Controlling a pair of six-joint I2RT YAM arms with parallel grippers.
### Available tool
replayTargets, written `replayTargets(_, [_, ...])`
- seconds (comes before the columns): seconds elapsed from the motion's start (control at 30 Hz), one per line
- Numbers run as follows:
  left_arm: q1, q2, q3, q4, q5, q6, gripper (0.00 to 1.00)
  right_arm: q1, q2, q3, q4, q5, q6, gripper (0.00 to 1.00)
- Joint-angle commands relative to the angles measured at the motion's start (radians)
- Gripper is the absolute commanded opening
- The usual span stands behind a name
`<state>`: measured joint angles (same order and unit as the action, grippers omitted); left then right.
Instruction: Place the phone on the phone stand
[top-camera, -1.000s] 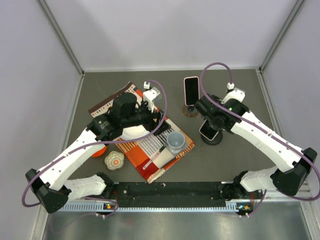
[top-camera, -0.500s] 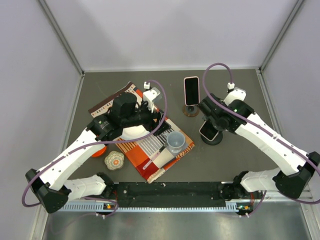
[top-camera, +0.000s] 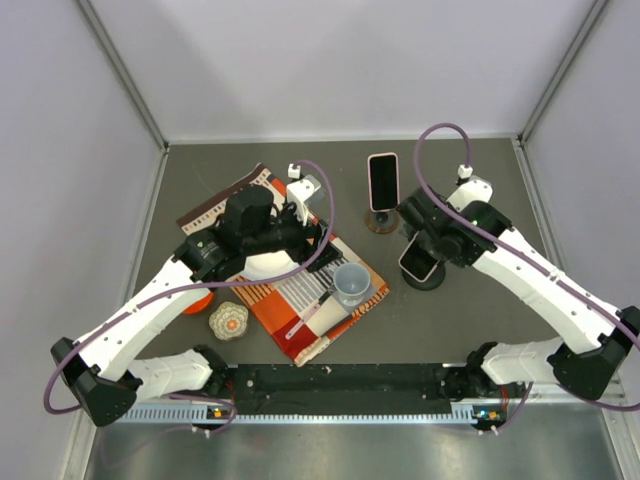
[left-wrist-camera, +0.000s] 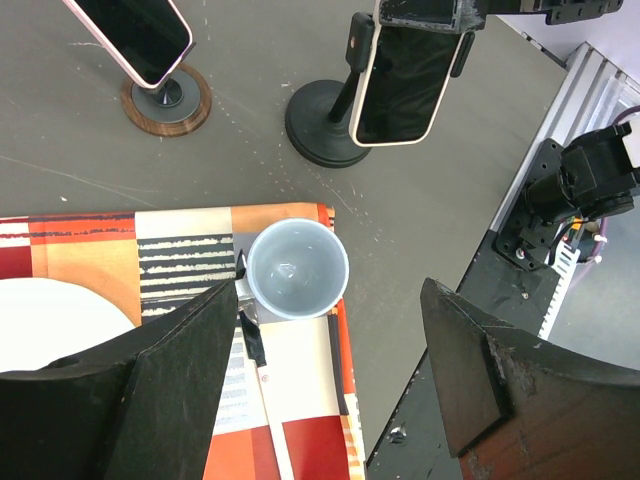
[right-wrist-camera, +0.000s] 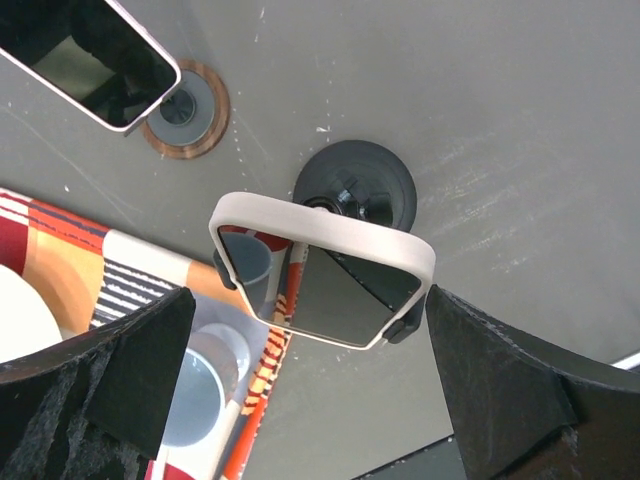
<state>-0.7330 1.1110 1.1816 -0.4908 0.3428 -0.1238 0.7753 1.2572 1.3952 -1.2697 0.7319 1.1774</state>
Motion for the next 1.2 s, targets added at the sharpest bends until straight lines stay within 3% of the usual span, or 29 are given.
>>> replayTargets(0.0, [0.006, -0.003, 0.003, 0.038, 0.012, 0.010, 0.79, -0.007, 0.028, 0.001, -0.003, 0.043, 0.103, 0.99])
replayTargets(0.5, [0.010, -0.007, 0.004, 0.037, 0.012, 0.013, 0.79, -0.007, 0.117, 0.050, -0.062, 0.124, 0.238, 0.99])
replayTargets(0.63, [0.014, -0.004, 0.003, 0.037, 0.012, 0.013, 0.79, -0.007, 0.122, 0.039, -0.063, 0.136, 0.245, 0.87])
replayTargets(0.77, [0.017, -0.007, 0.003, 0.037, 0.021, 0.010, 0.79, -0.007, 0.125, 0.041, -0.079, 0.149, 0.252, 0.84])
replayTargets(1.03, [0.018, -0.002, 0.003, 0.038, 0.022, 0.010, 0.79, -0.007, 0.096, 0.019, -0.094, 0.199, 0.228, 0.44])
replayTargets(1.07, [0.020, 0.000, 0.004, 0.038, 0.024, 0.010, 0.79, -0.007, 0.090, 0.016, -0.092, 0.207, 0.222, 0.38])
replayTargets(1.1, [0.018, 0.000, 0.003, 0.038, 0.024, 0.010, 0.79, -0.007, 0.084, 0.014, -0.085, 0.211, 0.200, 0.26])
replayTargets(1.17, [0.018, 0.001, 0.003, 0.038, 0.024, 0.009, 0.79, -0.007, 0.076, 0.007, -0.062, 0.231, 0.159, 0.16])
